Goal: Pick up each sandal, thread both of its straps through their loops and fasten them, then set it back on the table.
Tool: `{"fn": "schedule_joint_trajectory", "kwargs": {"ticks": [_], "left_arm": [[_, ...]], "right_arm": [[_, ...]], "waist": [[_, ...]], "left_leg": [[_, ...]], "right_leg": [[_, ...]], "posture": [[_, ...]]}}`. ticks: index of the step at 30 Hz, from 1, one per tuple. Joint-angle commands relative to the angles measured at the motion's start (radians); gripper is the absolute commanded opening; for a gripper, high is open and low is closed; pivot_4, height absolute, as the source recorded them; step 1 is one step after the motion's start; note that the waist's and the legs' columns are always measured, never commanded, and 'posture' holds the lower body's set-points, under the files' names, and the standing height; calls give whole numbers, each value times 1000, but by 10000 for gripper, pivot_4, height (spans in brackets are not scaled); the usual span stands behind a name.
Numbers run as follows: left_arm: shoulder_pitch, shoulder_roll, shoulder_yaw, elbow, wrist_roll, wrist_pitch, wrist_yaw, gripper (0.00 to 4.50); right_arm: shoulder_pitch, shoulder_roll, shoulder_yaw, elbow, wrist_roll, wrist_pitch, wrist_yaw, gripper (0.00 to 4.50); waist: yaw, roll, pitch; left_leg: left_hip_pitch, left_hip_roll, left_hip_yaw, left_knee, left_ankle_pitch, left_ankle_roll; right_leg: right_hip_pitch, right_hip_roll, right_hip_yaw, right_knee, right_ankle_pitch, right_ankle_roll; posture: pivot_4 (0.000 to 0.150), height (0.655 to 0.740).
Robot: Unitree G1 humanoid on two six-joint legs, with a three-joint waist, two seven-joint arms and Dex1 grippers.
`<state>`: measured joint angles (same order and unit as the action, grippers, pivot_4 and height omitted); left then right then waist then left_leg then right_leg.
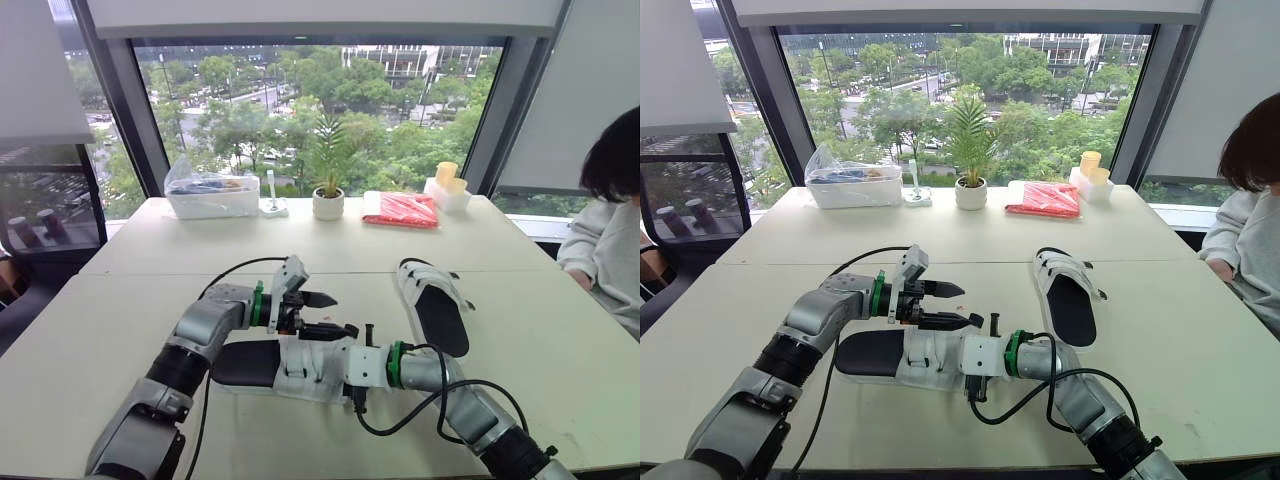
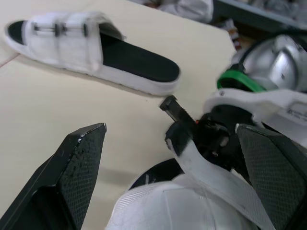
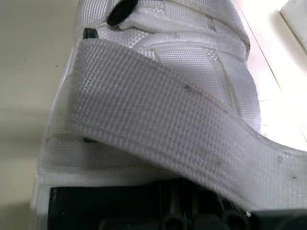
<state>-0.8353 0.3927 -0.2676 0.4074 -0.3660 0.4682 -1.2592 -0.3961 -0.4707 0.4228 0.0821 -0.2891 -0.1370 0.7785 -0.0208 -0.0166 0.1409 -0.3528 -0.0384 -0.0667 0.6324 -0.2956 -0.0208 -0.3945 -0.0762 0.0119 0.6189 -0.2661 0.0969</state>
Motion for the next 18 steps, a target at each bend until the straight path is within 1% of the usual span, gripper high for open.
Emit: {"fn": "schedule_joint_trajectory", "kwargs": {"ticks": [1, 8, 17, 18], "left_arm": [[-67, -13, -19, 85, 44, -67, -77, 44655], [-141, -55, -31, 251, 112, -148, -165, 44655], [-183, -112, -21, 311, 137, -120, -230, 44655], [-186, -121, -19, 316, 139, -119, -227, 42294]], "right_arm": [[54, -5, 80, 124, -63, 58, 35, 0], [72, -7, 76, 107, -65, 70, 25, 0], [79, -5, 75, 99, -67, 81, 13, 0], [80, -5, 75, 99, -67, 81, 12, 0]], "waist": [[0, 0, 0], [0, 0, 0], [0, 0, 0], [1, 0, 0]], "left_leg": [[0, 0, 0, 0, 0, 0], [0, 1, 0, 0, 0, 0], [0, 1, 0, 1, 0, 1], [0, 1, 0, 1, 0, 1]], "right_leg": [[0, 2, -1, 0, 0, 0], [0, 4, 0, 0, 0, 0], [0, 4, 0, 1, 0, 0], [0, 5, 0, 1, 0, 0]], "posture": [[1500, 7374], [1500, 7374], [1500, 7374], [1500, 7374]]}}
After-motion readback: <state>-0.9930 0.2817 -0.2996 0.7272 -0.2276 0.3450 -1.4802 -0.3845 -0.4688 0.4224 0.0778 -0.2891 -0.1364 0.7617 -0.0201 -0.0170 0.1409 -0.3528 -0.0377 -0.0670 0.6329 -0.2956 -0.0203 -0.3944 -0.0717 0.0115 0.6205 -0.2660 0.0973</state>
